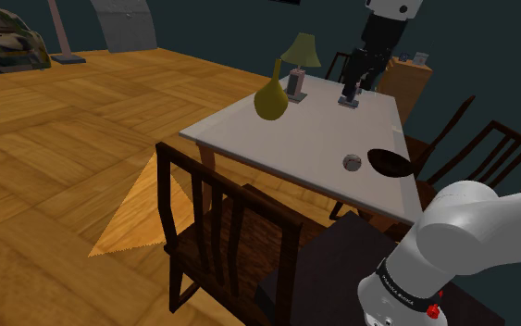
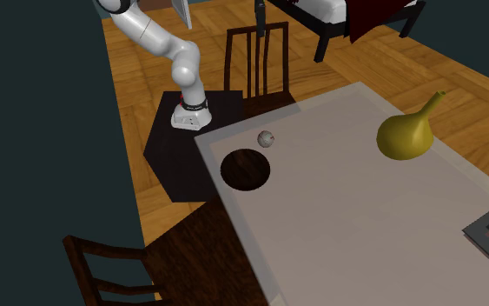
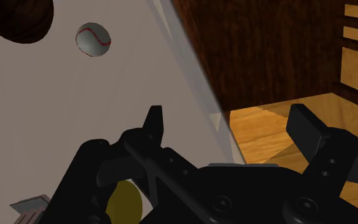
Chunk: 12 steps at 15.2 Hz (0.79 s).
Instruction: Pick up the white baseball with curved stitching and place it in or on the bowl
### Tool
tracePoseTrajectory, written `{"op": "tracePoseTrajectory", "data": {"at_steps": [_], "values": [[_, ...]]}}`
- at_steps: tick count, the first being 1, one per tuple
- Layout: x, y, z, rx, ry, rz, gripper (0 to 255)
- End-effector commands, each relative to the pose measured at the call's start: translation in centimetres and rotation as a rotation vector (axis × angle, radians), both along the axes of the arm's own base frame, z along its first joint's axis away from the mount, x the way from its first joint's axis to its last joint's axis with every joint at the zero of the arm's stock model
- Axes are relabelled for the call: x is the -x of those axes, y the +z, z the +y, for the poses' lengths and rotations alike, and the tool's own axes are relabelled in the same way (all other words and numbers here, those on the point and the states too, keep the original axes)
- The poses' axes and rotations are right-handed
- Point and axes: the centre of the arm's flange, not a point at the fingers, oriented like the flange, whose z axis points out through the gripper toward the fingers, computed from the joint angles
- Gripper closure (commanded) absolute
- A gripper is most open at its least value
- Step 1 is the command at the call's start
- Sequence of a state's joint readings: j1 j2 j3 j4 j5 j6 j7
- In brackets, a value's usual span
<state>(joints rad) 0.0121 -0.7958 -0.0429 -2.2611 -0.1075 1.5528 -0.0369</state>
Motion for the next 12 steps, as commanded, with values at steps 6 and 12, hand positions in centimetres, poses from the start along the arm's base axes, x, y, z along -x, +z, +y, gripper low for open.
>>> {"op": "tracePoseTrajectory", "data": {"at_steps": [6,12], "values": [[-0.6,-4.8,-4.6,-0.001,0.023,0.016,0],[-1.3,-10.5,-10.1,-0.002,0.05,0.036,0]]}}
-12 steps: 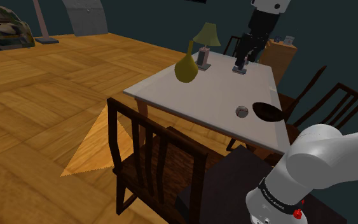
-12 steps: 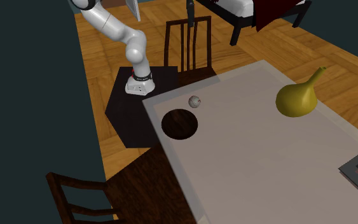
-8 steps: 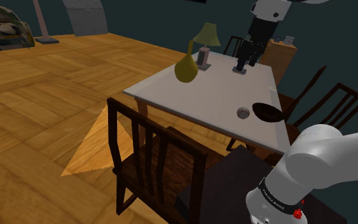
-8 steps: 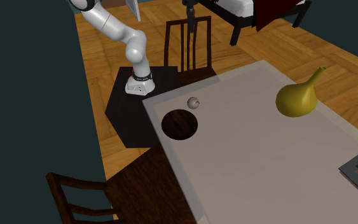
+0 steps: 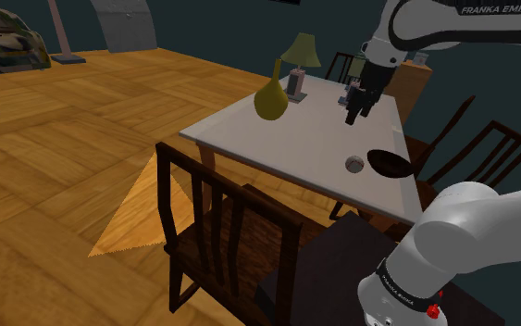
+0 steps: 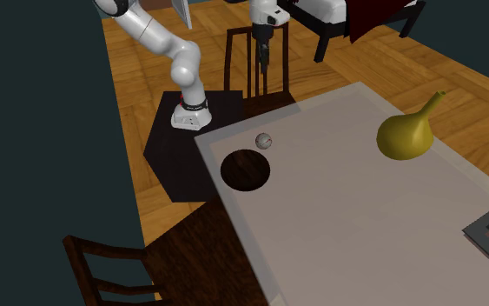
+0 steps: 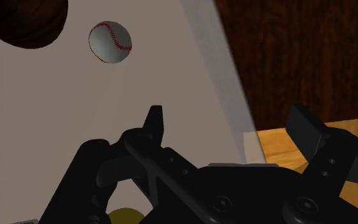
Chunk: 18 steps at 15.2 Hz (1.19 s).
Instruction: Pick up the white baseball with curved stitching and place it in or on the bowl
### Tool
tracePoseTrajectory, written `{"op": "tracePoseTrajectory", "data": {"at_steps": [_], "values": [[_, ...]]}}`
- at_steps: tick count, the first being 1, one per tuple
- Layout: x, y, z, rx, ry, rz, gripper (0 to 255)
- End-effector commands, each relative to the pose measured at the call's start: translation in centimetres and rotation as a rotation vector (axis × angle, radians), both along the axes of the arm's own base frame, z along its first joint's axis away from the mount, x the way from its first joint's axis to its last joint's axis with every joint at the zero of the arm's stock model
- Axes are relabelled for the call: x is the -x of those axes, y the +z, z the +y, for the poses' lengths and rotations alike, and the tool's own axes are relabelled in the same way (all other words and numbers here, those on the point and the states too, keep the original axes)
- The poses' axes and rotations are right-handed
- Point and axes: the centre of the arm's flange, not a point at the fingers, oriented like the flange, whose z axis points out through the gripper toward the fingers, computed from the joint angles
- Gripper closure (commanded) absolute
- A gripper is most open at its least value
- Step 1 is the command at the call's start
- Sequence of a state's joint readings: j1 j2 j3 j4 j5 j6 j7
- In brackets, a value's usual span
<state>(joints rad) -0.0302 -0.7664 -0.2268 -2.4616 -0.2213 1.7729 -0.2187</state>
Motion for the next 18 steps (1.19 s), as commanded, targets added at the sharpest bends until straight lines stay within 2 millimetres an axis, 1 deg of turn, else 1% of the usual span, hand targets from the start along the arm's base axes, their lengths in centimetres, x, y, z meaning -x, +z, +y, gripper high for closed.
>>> {"op": "tracePoseTrajectory", "data": {"at_steps": [1,18], "values": [[-0.2,-2.2,-2.0,0.0,0.011,0.006,0],[-2.4,-18.4,-17.2,-0.004,0.087,0.061,0]]}}
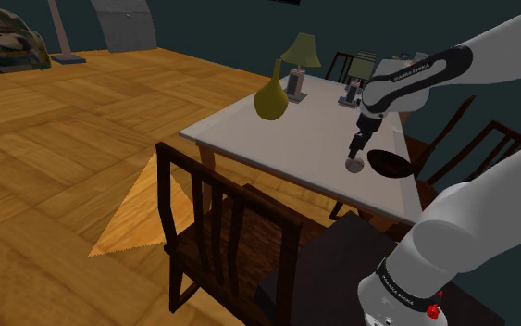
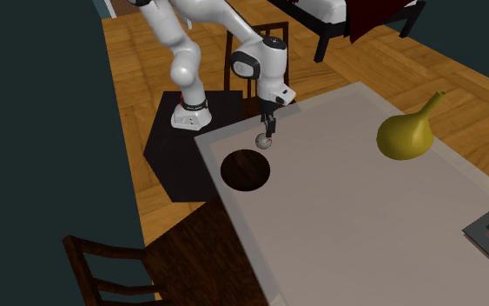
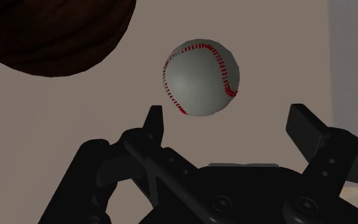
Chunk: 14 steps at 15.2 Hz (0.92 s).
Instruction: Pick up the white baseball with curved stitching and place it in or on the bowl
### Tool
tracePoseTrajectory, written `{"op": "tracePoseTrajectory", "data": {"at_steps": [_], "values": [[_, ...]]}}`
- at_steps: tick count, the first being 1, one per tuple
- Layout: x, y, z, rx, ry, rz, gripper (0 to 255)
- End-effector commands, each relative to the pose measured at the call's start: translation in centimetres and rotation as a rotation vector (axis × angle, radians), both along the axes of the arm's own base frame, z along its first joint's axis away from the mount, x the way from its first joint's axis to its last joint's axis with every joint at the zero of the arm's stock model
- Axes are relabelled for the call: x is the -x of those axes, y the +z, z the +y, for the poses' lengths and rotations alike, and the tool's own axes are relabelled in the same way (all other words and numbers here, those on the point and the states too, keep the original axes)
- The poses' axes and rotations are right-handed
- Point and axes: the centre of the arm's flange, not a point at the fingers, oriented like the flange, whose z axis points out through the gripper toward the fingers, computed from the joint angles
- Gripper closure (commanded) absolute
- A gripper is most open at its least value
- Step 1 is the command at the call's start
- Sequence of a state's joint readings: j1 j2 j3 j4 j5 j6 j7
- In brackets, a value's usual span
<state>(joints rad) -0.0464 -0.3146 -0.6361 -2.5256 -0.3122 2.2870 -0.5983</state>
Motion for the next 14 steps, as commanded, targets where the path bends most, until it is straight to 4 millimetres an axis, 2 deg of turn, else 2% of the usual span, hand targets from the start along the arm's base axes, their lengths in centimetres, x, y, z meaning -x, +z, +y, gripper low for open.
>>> {"op": "tracePoseTrajectory", "data": {"at_steps": [1,8,14], "values": [[-0.1,-1.4,-1.0,0.003,0.005,0.002,0],[-0.1,-4.9,-1.2,0.003,0.005,0.002,0],[-0.1,-4.9,-1.2,0.003,0.005,0.002,0]]}}
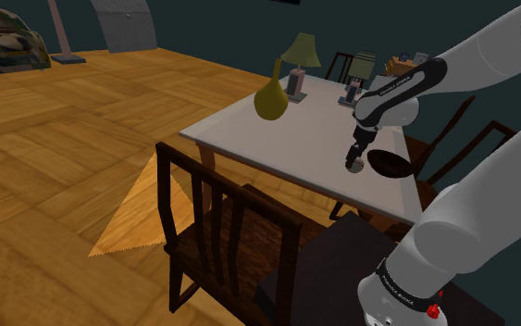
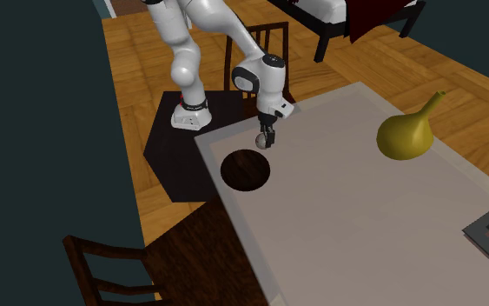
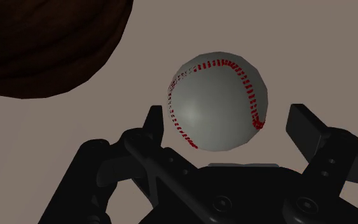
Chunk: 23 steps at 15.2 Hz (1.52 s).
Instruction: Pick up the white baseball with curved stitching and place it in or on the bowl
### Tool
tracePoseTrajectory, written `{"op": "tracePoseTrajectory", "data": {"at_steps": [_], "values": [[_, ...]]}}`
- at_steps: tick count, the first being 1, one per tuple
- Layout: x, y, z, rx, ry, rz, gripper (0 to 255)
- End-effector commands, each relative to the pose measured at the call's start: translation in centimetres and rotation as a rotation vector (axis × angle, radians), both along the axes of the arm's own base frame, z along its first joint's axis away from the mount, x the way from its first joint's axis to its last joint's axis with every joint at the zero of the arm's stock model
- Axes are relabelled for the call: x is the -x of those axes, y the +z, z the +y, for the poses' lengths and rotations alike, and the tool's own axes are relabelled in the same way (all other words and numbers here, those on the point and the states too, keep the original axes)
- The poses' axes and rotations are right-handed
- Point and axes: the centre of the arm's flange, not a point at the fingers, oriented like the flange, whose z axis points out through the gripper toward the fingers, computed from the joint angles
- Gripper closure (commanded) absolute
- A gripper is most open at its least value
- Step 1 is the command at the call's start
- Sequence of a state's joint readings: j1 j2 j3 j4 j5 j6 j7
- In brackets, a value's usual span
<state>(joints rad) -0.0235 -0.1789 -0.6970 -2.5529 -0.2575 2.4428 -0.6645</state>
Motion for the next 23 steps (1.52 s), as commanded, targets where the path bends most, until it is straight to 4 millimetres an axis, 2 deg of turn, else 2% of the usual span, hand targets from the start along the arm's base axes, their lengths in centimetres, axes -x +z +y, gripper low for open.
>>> {"op": "tracePoseTrajectory", "data": {"at_steps": [1,2,11,23], "values": [[0.0,0.0,0.0,0.0,0.0,0.0,0],[0.0,0.0,0.0,0.0,0.0,0.0,255],[0.0,0.0,0.0,0.0,0.0,0.0,255],[0.0,6.3,0.0,0.0,0.0,0.0,255]]}}
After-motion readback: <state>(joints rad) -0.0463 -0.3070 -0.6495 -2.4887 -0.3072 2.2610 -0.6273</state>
